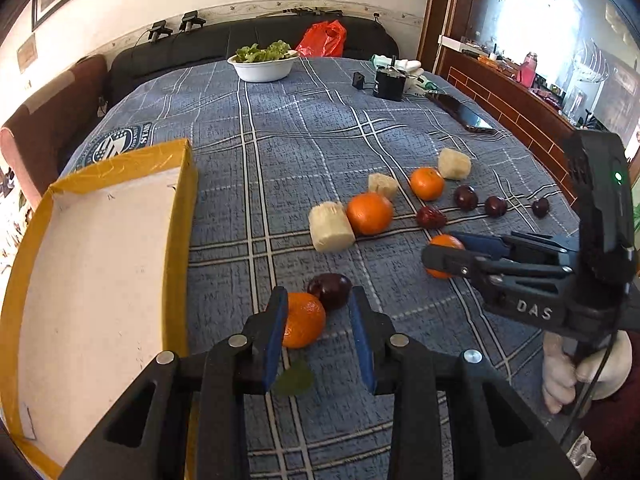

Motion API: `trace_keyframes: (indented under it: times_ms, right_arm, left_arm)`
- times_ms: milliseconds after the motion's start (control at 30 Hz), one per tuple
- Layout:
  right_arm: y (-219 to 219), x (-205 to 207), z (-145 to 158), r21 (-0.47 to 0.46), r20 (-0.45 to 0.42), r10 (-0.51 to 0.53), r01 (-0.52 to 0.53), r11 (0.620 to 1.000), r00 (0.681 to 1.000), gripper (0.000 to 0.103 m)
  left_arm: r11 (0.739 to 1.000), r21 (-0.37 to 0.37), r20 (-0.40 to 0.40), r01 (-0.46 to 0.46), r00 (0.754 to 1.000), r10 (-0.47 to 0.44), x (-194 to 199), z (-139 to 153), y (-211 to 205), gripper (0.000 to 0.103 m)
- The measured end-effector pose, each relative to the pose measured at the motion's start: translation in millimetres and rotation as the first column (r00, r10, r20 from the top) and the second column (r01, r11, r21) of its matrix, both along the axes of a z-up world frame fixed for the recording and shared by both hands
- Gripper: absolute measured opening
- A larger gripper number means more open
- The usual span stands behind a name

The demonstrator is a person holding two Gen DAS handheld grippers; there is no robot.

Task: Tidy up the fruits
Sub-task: 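Grasp the mandarin orange with the left gripper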

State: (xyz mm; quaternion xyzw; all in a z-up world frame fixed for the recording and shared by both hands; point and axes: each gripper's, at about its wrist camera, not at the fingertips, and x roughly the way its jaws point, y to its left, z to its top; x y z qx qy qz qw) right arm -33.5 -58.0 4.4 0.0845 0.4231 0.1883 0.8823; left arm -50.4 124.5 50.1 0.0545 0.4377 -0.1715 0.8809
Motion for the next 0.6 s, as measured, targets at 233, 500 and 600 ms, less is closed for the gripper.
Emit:
trace_keyframes:
  times_ms: [233,500,600]
  right_arm:
    - [0.0,1.4,-1.0,0.007,-0.002,-0.001,0.001,1.000,1.000,0.039]
    - [-2.0,2.6,-1.0,0.018,-0.009,0.002,-0.002,1.000,1.000,0.039]
    - [-2.4,2.7,-1.1,0.021,-0.010,0.004,-0.004,1.000,1.000,0.039]
  left_arm:
    - [0.999,0.049,-0.015,0.000,1.000,0.001,4.8,-7.2,9.8,0.049]
    - [0.990,0.115,-0.058,0.087,0.995,-0.081,4.1,-26.4,-12.7,0.050]
    - [0.990,0.125,-0.065,0.072,0.996,-0.065,2.4,-30.4,-12.1,0.036]
